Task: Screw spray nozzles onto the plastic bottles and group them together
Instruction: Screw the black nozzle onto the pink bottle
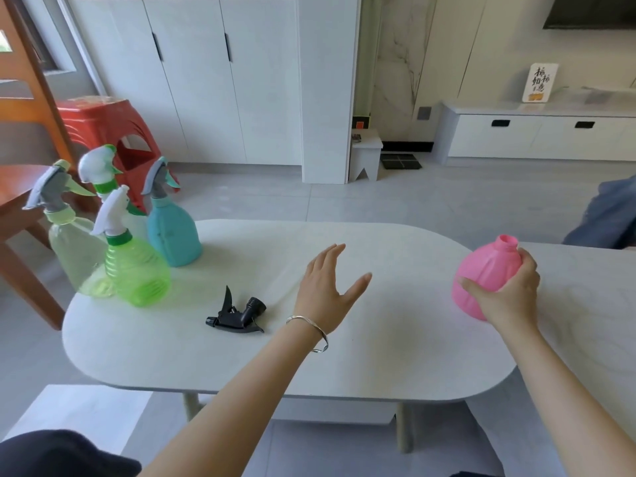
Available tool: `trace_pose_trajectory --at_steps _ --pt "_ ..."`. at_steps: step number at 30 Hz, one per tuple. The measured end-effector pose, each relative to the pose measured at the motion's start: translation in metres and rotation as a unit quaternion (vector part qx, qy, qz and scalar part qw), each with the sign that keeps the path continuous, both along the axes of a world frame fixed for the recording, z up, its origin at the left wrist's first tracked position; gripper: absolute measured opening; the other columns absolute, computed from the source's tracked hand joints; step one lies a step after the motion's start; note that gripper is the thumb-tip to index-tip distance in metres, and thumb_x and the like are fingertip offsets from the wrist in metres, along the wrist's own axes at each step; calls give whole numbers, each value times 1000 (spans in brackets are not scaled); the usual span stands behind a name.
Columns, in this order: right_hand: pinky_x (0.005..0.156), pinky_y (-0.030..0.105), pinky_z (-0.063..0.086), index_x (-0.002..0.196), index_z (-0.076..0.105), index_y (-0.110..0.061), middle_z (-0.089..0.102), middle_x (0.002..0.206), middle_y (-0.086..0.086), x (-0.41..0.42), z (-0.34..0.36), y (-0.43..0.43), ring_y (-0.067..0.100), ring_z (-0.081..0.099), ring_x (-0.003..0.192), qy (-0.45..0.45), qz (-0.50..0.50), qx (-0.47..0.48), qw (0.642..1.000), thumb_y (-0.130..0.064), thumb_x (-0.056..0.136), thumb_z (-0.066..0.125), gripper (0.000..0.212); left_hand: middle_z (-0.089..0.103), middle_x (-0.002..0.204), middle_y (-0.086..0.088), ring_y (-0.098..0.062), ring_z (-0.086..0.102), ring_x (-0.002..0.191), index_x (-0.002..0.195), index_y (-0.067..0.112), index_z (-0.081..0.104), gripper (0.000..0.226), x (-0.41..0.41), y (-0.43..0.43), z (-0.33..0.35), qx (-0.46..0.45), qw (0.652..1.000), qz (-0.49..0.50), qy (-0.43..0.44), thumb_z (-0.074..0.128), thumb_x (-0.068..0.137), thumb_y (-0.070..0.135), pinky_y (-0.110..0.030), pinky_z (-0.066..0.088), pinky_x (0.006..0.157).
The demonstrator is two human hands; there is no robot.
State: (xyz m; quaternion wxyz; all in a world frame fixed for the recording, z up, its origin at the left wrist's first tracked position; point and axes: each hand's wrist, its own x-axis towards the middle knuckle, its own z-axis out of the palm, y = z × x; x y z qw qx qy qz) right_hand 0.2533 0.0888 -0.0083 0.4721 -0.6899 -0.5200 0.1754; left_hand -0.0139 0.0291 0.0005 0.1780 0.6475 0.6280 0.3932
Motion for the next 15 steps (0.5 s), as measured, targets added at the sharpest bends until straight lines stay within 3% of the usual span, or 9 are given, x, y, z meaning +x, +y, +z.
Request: trace_pose_trajectory --at_steps 5,11,15 --pt "98 41 38 140 31 -18 41 140 12 -25 8 0 33 44 126 25 24 36 999 -17 62 85 95 38 146 7 -13 30 137 141 23 34 70 -6 0 3 17 1000 -4 -4 55 83 56 -27 27 110" --pt "98 37 44 135 35 -27 48 133 -2 -99 32 -15 20 50 118 111 168 58 978 -23 60 87 91 35 146 9 -10 31 135 142 27 30 81 -17 -3 8 12 999 -34 -22 65 75 58 -21 24 105" --pt "83 19 49 134 37 -25 52 124 -6 -148 44 -31 -2 55 102 182 255 36 949 -21 61 87 89 38 144 9 -9 38 131 142 29 25 99 -32 -5 11 -10 997 -57 -56 76 62 59 -27 34 107"
